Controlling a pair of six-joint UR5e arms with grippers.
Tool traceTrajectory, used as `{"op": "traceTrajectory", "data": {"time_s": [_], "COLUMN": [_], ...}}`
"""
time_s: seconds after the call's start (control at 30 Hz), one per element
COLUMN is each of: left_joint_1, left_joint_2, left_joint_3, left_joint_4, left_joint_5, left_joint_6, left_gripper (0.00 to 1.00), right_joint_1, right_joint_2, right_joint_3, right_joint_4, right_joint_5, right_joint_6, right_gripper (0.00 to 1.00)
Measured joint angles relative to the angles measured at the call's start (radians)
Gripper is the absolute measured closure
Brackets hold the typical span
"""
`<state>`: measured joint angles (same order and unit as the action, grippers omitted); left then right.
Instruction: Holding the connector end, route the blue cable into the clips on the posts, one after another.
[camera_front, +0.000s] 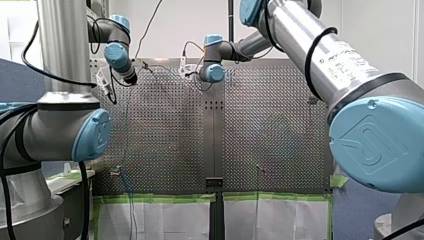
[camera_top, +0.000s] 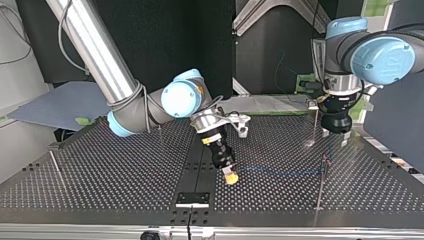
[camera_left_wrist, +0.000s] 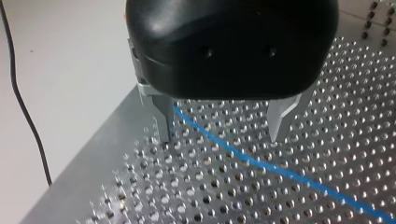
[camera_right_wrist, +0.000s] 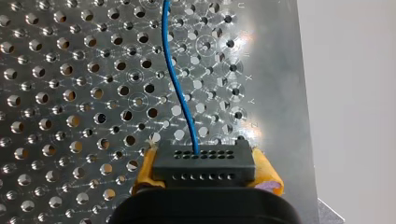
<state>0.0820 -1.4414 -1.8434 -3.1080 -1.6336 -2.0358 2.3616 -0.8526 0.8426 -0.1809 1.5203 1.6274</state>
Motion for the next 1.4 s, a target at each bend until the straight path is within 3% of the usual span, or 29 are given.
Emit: {"op": "traceTrajectory", "data": {"time_s": [0.37,1.17,1.4], "left_joint_1": [-0.013,-0.020,-0.025], "left_joint_2": [0.079,0.090,0.083], "left_joint_3": [0.000,0.002,0.027], "left_joint_4": [-0.015,0.013,-0.007], "left_joint_5": [0.005,0.114,0.113], "left_joint_6": [0.056,0.259,0.314], "left_gripper": [0.00,0.00,0.00], "right_joint_1": [0.001,0.000,0.000], "right_joint_2": [0.001,0.003,0.003], "right_joint_3": [0.000,0.000,0.000], "right_joint_4": [0.005,0.015,0.015], "right_joint_5": [0.000,0.001,0.002], "right_joint_6": [0.000,0.002,0.002], "right_gripper": [1.00,1.00,1.00]}}
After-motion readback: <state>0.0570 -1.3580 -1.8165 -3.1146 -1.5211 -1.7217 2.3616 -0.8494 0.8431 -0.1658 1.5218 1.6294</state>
